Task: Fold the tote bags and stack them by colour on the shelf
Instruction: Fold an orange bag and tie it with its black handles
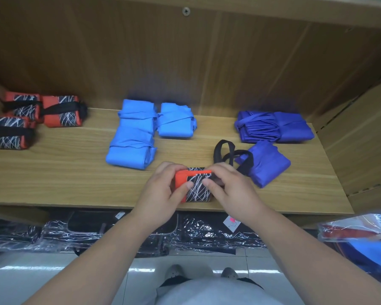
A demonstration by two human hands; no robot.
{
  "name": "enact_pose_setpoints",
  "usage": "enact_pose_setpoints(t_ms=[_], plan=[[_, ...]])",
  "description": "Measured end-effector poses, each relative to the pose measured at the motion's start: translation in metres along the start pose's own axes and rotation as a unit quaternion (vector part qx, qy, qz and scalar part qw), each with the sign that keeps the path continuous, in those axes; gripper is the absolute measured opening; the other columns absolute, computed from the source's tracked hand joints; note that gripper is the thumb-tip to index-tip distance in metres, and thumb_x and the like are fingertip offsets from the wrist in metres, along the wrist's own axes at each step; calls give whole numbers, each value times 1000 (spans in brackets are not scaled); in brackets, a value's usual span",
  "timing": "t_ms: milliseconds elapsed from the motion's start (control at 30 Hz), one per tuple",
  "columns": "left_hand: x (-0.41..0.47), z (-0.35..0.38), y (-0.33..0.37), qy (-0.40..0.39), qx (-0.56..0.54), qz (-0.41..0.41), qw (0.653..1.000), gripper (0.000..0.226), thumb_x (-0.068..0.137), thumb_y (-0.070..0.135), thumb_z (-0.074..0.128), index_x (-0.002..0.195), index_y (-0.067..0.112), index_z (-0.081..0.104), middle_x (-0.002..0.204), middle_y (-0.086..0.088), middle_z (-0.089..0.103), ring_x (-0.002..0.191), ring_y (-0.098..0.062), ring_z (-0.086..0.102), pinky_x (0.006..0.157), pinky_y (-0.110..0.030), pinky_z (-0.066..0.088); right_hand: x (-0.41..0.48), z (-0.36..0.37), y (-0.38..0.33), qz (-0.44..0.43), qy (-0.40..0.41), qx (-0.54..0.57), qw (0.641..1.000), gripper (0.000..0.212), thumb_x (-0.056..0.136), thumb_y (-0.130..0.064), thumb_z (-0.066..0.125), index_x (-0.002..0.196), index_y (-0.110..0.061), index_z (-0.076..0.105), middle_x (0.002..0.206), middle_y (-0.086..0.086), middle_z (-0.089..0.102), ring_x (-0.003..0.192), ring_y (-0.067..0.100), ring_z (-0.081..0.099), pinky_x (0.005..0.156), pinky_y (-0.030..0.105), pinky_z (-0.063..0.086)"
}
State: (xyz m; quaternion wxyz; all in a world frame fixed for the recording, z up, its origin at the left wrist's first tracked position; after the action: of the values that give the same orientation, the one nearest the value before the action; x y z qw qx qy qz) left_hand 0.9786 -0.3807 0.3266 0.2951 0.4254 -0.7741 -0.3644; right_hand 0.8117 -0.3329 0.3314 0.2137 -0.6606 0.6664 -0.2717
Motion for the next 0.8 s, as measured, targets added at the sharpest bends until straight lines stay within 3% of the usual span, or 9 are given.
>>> enact_pose_setpoints(t_ms=[67,133,233,333,500,700,800], plan=[[4,0,0,10,26,-19,999,37,94,37,64,125,16,64,111,10,54,96,-2,54,88,-24,45,2,0,2,22,16,13,1000,30,98,-41,60,127,-30,62,118,-19,58,85,-13,60,75,7,40],[7,3,-1,19,53,-36,998,37,97,33,64,129,14,63,114,6,55,94,-6,53,89,-27,45,3,-1,5,41,42,12,998,34,97,-36,65,130,-30,63,114,-18,58,77,-19,57,72,2,36],[12,4,-1,40,76,-52,995,39,97,30,63,132,13,61,123,-1,60,111,-18,57,98,-29,43,6,-3,5,64,76,10,995,35,93,-36,70,127,-29,68,101,-16,60,73,-6,59,73,15,42],[16,4,-1,55,110,-60,991,37,98,32,62,131,14,61,125,-3,63,110,-23,58,95,-34,46,11,-4,7,82,83,9,993,34,91,-37,73,124,-27,71,100,-11,65,75,6,66,77,25,48],[22,8,-7,45,193,-53,979,59,92,59,36,125,20,65,123,2,67,114,-27,52,96,-43,38,16,-1,10,89,73,-2,993,32,91,-35,73,120,-23,74,104,-8,67,76,2,59,73,13,43],[26,18,-9,-10,229,-1,973,66,90,68,36,128,20,63,117,0,63,110,-27,52,96,-45,40,11,2,5,83,55,-19,995,37,94,-33,70,128,-20,69,110,-3,69,87,10,67,74,20,39],[17,21,-4,-1,216,7,976,59,91,64,39,121,21,65,110,-2,59,104,-26,52,93,-45,43,7,4,4,60,31,-1,998,41,94,-30,70,133,-20,65,116,-3,67,90,2,65,79,20,46]])
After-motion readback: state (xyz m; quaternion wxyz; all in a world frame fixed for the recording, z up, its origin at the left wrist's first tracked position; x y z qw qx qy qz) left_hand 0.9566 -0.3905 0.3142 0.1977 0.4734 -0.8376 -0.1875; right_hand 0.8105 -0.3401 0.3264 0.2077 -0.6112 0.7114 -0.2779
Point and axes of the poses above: each hand's wrist, its own x-axis towards the middle knuckle, its own z-axis out of the palm, y = z × x, the point moved 9 cm from there along x, towards the middle knuckle
